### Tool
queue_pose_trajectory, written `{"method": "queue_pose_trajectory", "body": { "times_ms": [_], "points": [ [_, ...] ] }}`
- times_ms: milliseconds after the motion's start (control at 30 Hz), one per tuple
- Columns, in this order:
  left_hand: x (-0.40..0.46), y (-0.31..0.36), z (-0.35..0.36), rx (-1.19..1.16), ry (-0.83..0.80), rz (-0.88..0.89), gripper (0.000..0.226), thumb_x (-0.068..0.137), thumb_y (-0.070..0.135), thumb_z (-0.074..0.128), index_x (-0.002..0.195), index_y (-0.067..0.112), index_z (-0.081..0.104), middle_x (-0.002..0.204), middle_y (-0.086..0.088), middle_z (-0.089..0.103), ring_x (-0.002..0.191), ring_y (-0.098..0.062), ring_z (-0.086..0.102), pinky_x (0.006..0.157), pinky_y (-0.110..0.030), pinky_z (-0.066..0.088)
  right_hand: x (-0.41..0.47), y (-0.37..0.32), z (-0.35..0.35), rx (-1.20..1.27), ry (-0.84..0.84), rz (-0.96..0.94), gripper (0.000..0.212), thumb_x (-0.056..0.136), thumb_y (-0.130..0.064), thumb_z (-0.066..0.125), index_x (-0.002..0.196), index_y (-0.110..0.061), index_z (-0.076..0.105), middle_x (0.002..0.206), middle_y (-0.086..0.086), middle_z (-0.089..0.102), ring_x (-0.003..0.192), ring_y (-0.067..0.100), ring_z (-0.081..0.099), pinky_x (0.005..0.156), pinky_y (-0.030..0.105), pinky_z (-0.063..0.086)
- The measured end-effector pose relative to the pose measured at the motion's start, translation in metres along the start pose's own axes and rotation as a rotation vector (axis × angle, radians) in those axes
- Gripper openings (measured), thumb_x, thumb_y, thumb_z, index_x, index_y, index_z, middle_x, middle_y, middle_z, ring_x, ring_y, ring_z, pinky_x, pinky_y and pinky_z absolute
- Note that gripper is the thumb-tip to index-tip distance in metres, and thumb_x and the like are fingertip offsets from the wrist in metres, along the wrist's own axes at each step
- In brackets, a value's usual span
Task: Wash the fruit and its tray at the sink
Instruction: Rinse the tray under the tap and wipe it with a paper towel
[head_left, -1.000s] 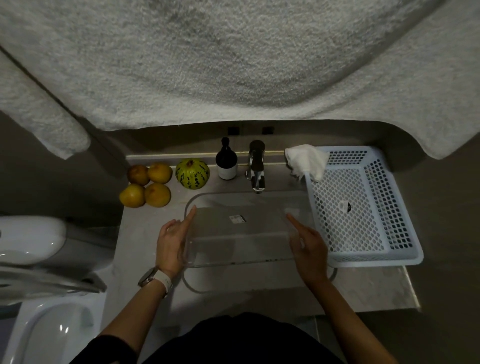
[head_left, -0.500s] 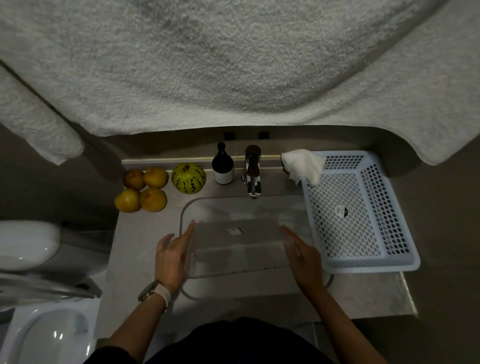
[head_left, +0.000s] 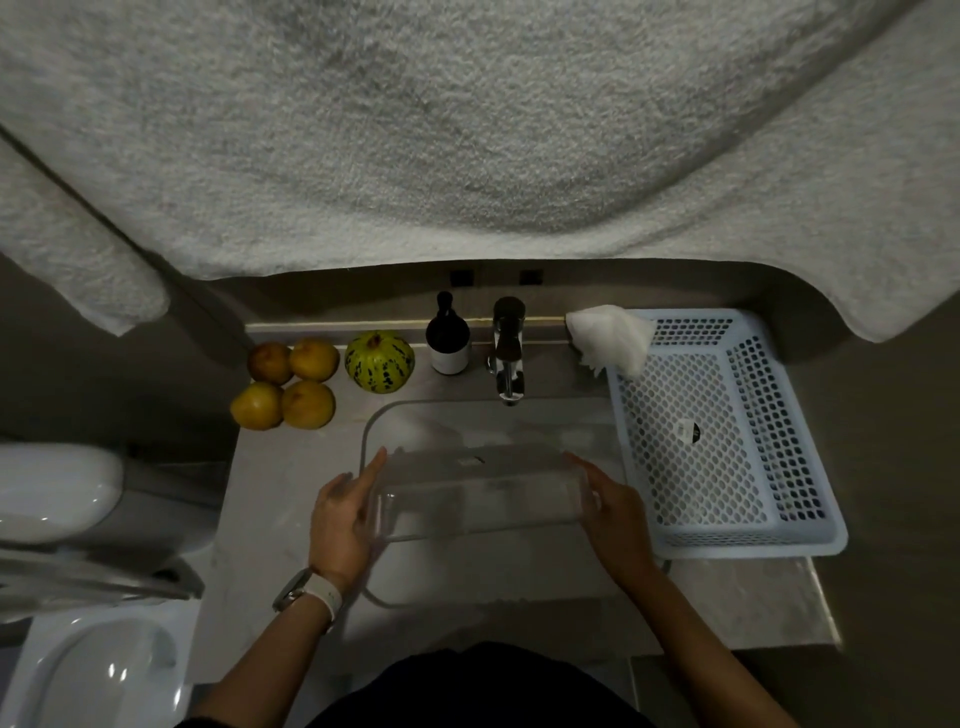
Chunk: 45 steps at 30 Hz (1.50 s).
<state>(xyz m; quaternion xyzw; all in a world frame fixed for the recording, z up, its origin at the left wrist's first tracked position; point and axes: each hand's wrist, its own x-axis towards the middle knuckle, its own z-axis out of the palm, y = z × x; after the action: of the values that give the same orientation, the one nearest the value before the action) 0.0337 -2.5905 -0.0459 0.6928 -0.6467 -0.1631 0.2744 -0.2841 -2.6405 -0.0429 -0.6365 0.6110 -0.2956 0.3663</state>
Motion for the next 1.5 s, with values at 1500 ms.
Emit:
{"method": "queue_pose_trajectory", "body": {
  "times_ms": [1500],
  "points": [
    [0.044, 0.043, -0.068, -0.964, -0.257, -0.634, 0.035, 0.102, 0.027, 0.041, 0.112, -0.001, 0.06, 0.08, -0.035, 0.066, 0.065, -0.042, 0.068, 0.058, -0.038, 0.06, 0.036, -0.159, -0.062, 0.91, -0.068, 0.274, 0.03, 0.091, -0.015, 0.048, 0.12, -0.013, 0.056, 0.104, 0.003, 0.071, 0.095, 0.018, 0.07, 0.071, 0.032, 0.059]
  ]
}}
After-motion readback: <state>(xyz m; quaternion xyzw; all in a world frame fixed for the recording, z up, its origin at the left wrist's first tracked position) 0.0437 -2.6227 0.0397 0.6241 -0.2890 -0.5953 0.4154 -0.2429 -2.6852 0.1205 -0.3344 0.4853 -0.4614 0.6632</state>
